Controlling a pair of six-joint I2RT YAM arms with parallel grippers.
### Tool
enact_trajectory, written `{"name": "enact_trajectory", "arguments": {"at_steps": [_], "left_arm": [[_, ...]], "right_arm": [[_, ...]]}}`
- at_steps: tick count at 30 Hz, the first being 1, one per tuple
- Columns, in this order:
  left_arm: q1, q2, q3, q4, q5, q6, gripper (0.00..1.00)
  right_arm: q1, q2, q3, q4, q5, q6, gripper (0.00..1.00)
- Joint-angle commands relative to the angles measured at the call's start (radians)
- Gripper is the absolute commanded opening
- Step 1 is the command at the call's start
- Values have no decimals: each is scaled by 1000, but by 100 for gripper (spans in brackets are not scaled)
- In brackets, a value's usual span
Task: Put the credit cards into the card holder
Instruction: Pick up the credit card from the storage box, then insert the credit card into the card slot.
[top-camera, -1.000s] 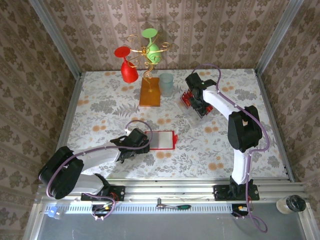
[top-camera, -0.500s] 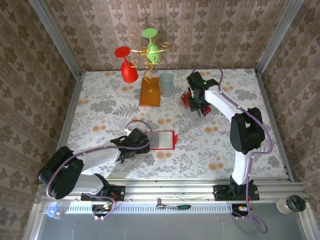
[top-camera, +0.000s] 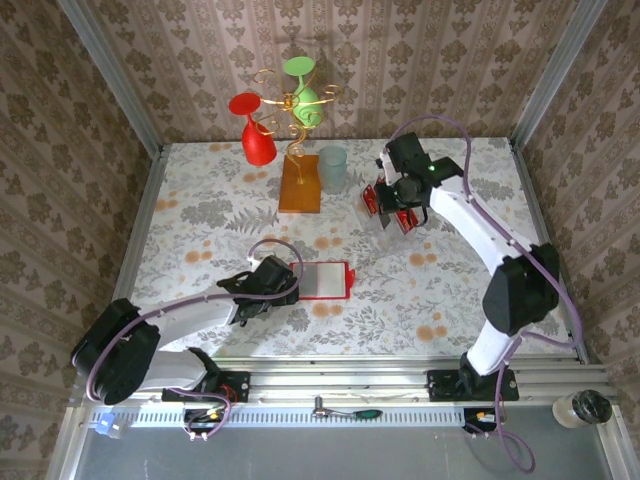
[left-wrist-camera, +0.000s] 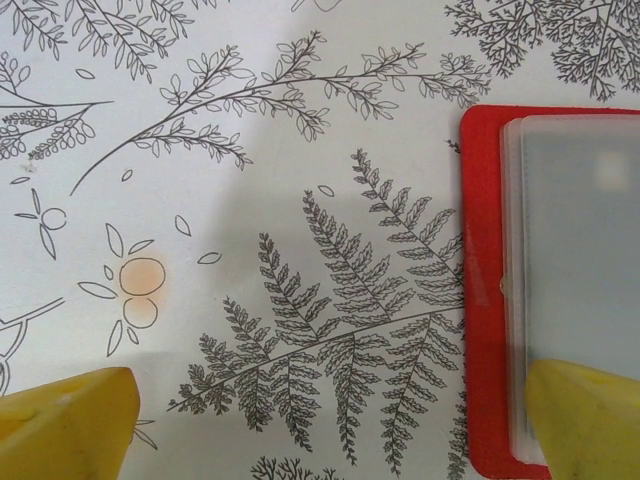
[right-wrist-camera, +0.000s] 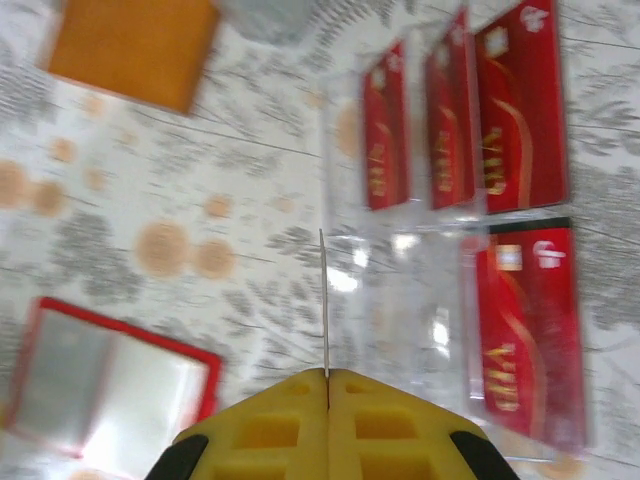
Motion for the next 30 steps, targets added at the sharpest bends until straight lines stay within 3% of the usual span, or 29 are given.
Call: {"name": "enact_trajectory", "arguments": {"at_steps": [1, 7, 16, 25, 30], "left_arm": [[-4, -28, -5, -39, -22, -17, 100], [-4, -48, 21, -43, -12, 11, 100], [-1, 46, 102, -37, -3, 107, 100], [-1, 102, 118, -33, -6, 142, 100], [-1, 109, 108, -37, -15, 142, 100]], "right_arm": [[25, -72, -137, 150, -204, 149, 0], [100, -199, -496, 632, -333, 446, 0], [222, -196, -843, 1181, -220, 709, 0], [249, -75, -955, 1481, -202, 796, 0], [266, -38, -979, 1553, -182, 813, 0]]}}
